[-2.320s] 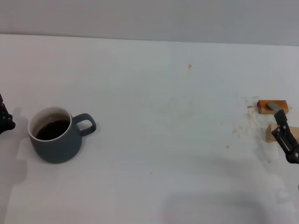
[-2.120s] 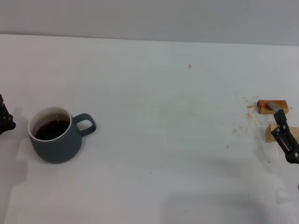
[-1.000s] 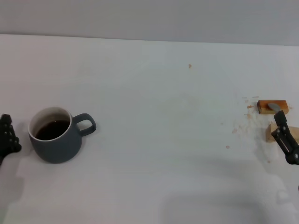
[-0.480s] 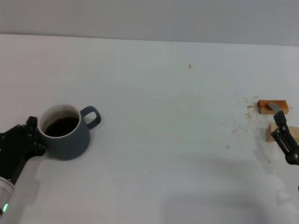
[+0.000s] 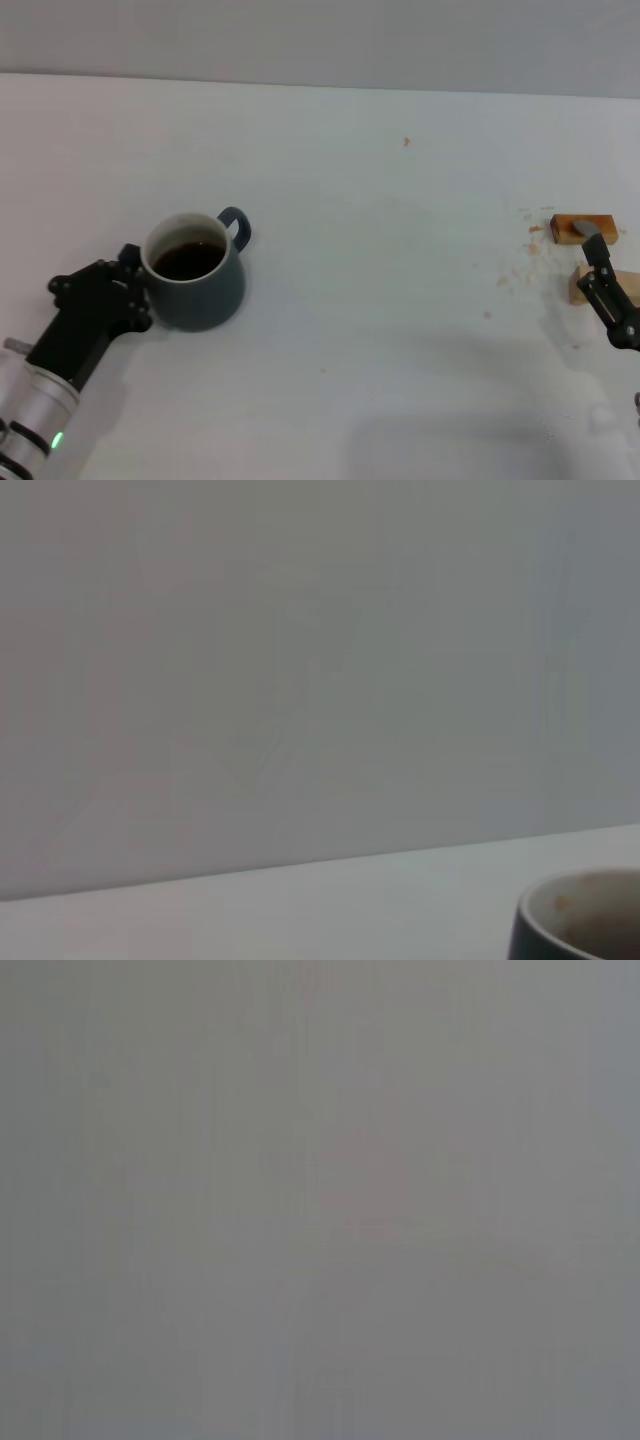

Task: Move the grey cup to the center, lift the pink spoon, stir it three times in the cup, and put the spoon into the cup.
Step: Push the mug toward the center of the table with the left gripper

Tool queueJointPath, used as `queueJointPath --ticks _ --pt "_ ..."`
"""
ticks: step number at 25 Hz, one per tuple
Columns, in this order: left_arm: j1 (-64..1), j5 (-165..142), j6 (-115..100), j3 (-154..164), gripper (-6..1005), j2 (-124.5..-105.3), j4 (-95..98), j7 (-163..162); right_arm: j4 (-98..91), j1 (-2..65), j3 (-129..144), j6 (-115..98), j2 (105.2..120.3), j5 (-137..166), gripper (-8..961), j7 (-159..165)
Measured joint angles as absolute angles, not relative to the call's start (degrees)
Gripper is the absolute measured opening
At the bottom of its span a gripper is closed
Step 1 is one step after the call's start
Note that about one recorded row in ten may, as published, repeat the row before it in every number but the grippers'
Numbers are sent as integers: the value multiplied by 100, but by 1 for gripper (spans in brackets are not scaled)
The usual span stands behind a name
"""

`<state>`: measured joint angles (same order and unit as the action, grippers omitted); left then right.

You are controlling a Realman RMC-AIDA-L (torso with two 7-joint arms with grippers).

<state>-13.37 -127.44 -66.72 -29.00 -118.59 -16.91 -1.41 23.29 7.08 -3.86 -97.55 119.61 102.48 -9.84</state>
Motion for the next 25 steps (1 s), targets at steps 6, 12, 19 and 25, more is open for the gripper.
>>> queueJointPath --ticks 6,12,19,25 --pt "-1474 -12742 -6639 -2499 -2 -11869 -1834 -141 2329 720 -387 -9747 11962 10248 796 -985" --pt "-1595 -12728 -6547 -2315 -2 -11886 -1853 -85 2329 730 -387 -9740 11962 10248 796 -984" --pt "-1677 -12691 -6510 -2637 -2 -11865 -1605 -62 2329 724 -384 -9737 11962 10248 796 -984" --pt "-1866 -12733 -6386 -2617 -2 -11879 -1647 -80 2329 730 -378 -9737 11962 10248 796 -984"
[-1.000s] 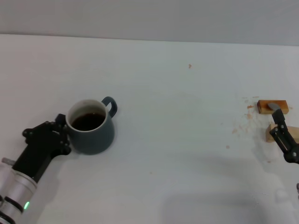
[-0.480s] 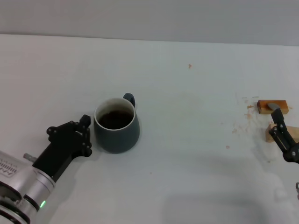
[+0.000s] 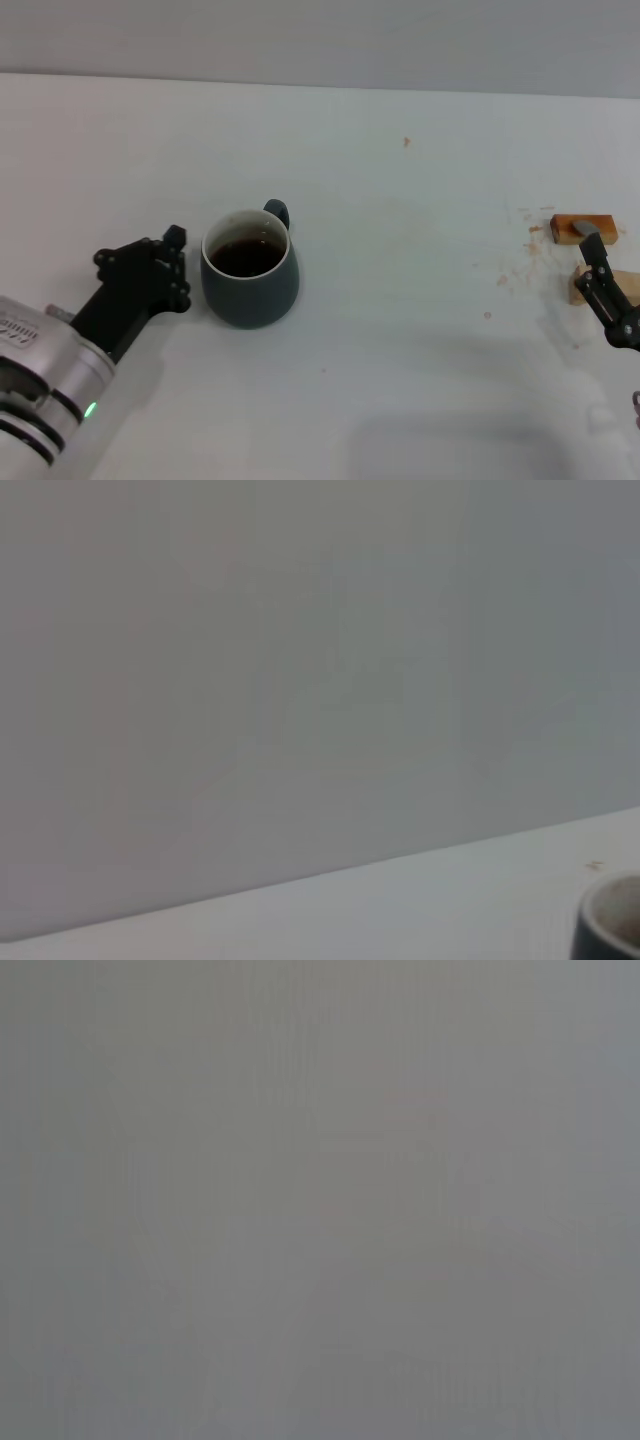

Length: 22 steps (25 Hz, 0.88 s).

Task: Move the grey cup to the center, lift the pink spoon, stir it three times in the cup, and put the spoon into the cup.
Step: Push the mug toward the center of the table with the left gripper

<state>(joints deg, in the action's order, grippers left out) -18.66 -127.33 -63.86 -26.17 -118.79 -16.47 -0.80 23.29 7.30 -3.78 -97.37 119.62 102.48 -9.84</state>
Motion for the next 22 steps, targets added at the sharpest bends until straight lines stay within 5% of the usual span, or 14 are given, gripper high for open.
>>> queueJointPath --ticks 22 --pt "-2081 -12746 -6158 -1769 -2 -11909 -2315 -113 2329 738 -378 -9667 11961 10248 796 -984"
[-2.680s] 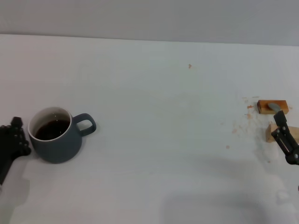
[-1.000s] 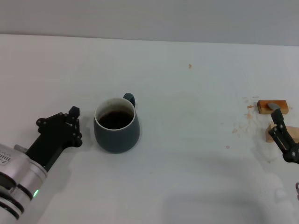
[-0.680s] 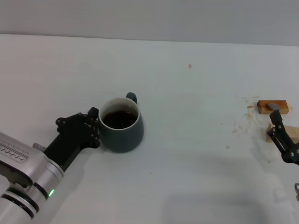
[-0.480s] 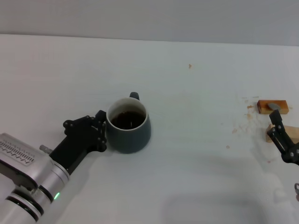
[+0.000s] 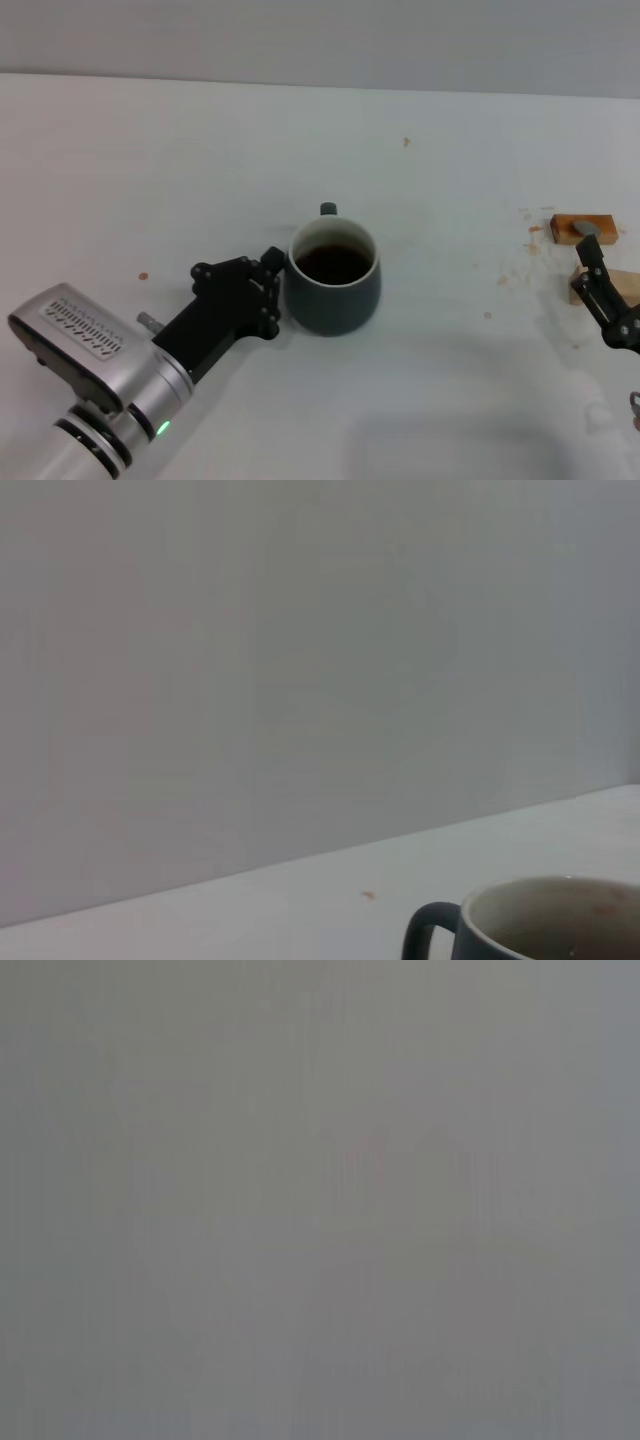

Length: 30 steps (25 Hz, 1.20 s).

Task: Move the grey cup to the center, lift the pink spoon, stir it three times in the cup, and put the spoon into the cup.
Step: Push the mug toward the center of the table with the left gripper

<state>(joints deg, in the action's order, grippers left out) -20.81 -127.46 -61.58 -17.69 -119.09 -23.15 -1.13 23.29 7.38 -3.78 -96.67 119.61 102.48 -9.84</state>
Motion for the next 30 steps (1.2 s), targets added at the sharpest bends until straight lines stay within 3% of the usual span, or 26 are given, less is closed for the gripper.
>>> queueJointPath --ticks 30 --pt "-2199 -12744 -6135 -1609 -2 -11905 -2419 -60 2329 797 -378 -9558 11962 10241 796 -948"
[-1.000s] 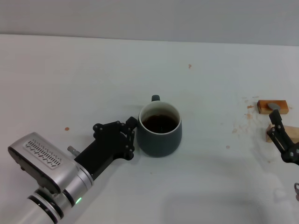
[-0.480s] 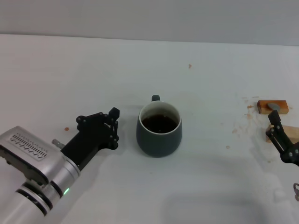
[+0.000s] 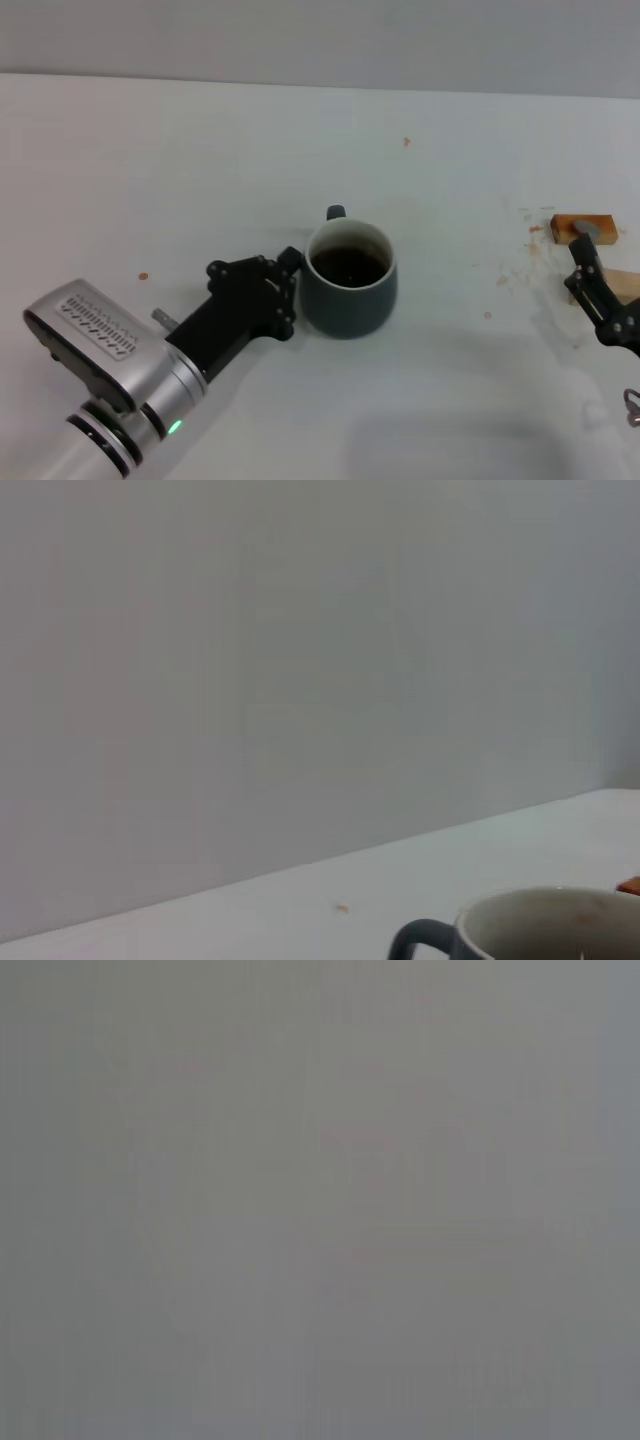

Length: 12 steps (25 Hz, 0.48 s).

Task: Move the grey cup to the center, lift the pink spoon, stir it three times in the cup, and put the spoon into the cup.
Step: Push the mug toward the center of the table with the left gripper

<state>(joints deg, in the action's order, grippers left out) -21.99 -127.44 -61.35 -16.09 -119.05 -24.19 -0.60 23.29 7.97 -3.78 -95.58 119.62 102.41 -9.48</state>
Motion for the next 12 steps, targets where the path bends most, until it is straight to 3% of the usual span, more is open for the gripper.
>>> queueJointPath --ticks 12 --pt "-2260 -12816 -6134 -1317 -2 -11900 -2573 -38 2405 800 -380 -9460 11961 10209 797 -946"
